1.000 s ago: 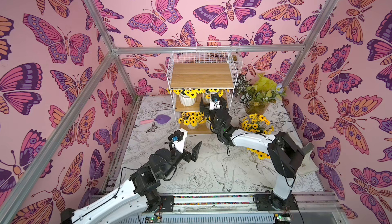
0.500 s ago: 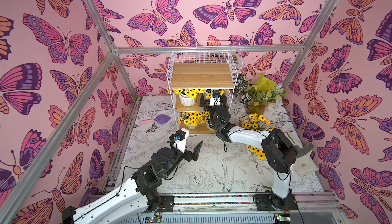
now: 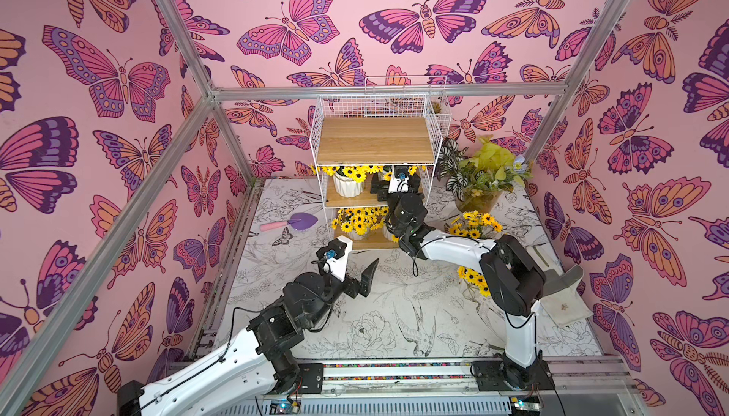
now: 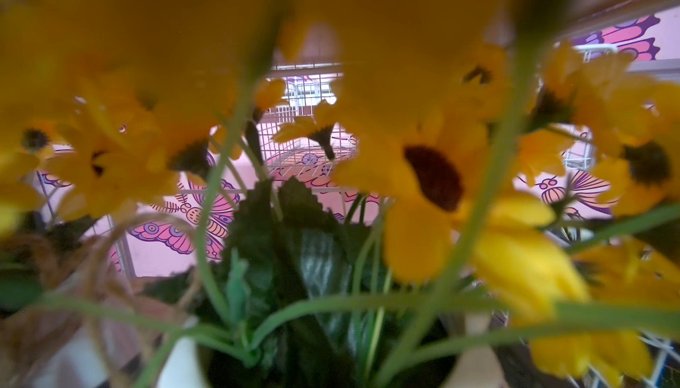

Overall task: Take the sunflower pots off the shelves
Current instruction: Pick up the sunflower pot from the shelf.

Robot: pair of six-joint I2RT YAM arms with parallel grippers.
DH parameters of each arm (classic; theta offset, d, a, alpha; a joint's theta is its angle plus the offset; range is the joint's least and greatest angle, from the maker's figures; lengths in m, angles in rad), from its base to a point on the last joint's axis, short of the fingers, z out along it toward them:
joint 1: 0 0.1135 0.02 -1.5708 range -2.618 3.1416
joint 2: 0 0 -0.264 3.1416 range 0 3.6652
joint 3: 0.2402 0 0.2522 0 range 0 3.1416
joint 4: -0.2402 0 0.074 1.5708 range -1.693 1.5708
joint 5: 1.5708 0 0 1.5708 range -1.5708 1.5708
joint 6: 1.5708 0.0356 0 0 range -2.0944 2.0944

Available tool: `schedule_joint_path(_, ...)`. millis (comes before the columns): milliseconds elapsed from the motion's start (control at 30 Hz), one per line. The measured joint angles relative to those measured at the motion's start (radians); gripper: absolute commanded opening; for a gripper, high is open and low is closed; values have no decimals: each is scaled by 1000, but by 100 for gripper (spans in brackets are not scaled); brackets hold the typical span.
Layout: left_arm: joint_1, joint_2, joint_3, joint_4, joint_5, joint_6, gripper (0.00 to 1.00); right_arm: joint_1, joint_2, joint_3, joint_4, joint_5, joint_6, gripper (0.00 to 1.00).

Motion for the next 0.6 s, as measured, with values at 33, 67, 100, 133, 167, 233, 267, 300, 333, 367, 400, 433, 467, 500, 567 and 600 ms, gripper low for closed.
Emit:
schedule_joint_path(33,0,0,0,0,0,0,100,0,0,0,0,0,0,93)
schedule_joint_path(67,0,-2,0,0,0,0,100,0,0,0,0,0,-1,91)
schedule_joint_path(100,0,-3,0,0,0,0,100,0,0,0,0,0,-2,89)
schedule_joint_path(133,0,-4,0,0,0,0,100,0,1,0,0,0,-2,87)
schedule_joint_path(167,0,-7,0,0,0,0,100,0,1,0,0,0,-2,85)
schedule_joint_path(233,0,-13,0,0,0,0,100,0,0,0,-1,0,-3,81)
schedule_joint_path(267,0,-16,0,0,0,0,100,-1,0,0,-1,0,-3,77)
schedule_joint_path(300,0,-19,0,0,0,0,100,-1,0,0,-1,0,-3,75)
schedule_joint_path(333,0,-21,0,0,0,0,99,-1,0,0,-1,-1,-3,72)
schedule_joint_path(367,0,-25,0,0,0,0,100,-1,0,0,-2,-2,-3,69)
schedule_joint_path(400,0,-27,-1,0,0,0,100,-1,0,0,-3,-4,-3,68)
schedule_joint_path(433,0,-29,-1,0,0,0,100,-1,-2,-2,-4,-8,-3,67)
schedule_joint_path(467,0,-31,-1,0,-1,0,100,-1,-4,-5,-4,-13,-2,66)
schedule_joint_path(500,0,-32,-1,0,-4,0,99,-2,-6,-8,-5,-21,-2,65)
schedule_joint_path(567,1,-32,-1,0,-10,0,100,-4,-17,-21,-10,-39,1,64)
schedule_joint_path(600,2,-32,-1,0,-12,0,100,-5,-23,-28,-13,-47,2,64)
